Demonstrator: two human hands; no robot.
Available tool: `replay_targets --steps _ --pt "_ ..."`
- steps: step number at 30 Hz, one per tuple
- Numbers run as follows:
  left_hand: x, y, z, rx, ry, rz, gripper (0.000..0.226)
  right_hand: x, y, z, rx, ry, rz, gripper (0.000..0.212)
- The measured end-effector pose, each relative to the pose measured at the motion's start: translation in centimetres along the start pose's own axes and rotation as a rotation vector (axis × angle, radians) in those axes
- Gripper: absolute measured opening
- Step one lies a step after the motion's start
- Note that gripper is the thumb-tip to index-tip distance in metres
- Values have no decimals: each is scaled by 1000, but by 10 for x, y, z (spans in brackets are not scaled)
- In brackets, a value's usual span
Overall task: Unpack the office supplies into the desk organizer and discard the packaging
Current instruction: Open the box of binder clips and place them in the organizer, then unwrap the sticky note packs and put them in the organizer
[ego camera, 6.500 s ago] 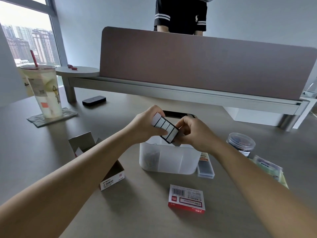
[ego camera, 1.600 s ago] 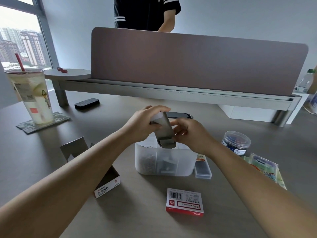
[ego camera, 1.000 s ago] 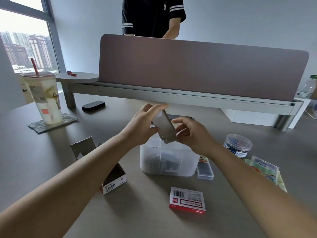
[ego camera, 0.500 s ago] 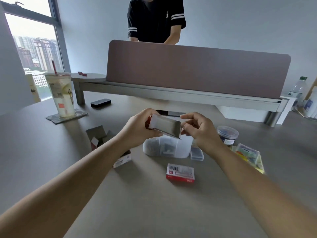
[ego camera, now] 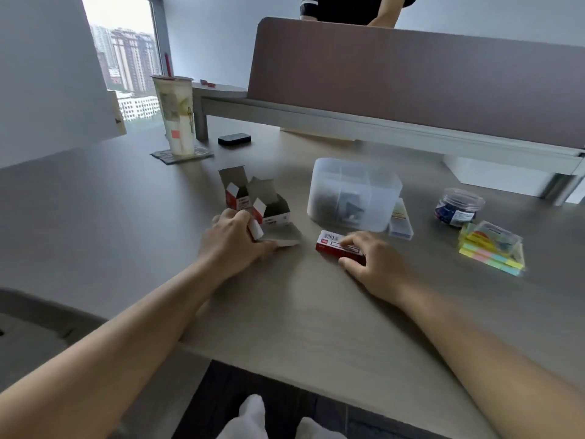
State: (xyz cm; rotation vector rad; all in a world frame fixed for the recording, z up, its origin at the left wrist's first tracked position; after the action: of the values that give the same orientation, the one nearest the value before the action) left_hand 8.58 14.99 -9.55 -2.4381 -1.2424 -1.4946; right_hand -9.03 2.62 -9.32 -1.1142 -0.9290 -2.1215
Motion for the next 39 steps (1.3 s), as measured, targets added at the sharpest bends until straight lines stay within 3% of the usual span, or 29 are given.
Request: replay_targets --steps 5,10,15,20,24,27,30,33,37,39 --pt "24 3 50 169 113 45 37 -33 19 43 94 -64 150 55" --pt "33 26 79 256 169 50 34 -60 47 64 121 -162 249 62" --pt "31 55 98 241 223 85 42 -80 82 69 128 -175 286 68" --pt "28 72 108 211 271 118 65 -91 105 70 120 -184 294 73" --pt "31 69 106 188 242 105 78 -85 102 73 113 -98 227 71" --pt "41 57 90 91 206 20 85 -72 83 72 141 -65 161 65" --pt "42 37 52 -98 140 -12 72 -57 55 57 154 -66 172 57" --pt "20 17 7 -195 54 112 67 -33 23 28 109 -67 161 48" --pt "-28 4 -48 -272 64 347 66 3 -9 -19 -29 -94 102 59" --pt "-50 1 -72 -328 88 417 67 24 -17 -45 -94 -112 24 52"
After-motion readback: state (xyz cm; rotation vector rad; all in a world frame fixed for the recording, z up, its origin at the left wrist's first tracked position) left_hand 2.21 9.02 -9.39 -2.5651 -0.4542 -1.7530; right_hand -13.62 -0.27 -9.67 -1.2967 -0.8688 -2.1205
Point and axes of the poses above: each hand's wrist, its own y-axis towards the middle knuckle, its own x-axis out of the back of the hand, z = x × y, the point moved 5 cm from there along y, towards the middle knuckle, and after that the axes turned 5 degrees about -z, right-handed, at the moved point
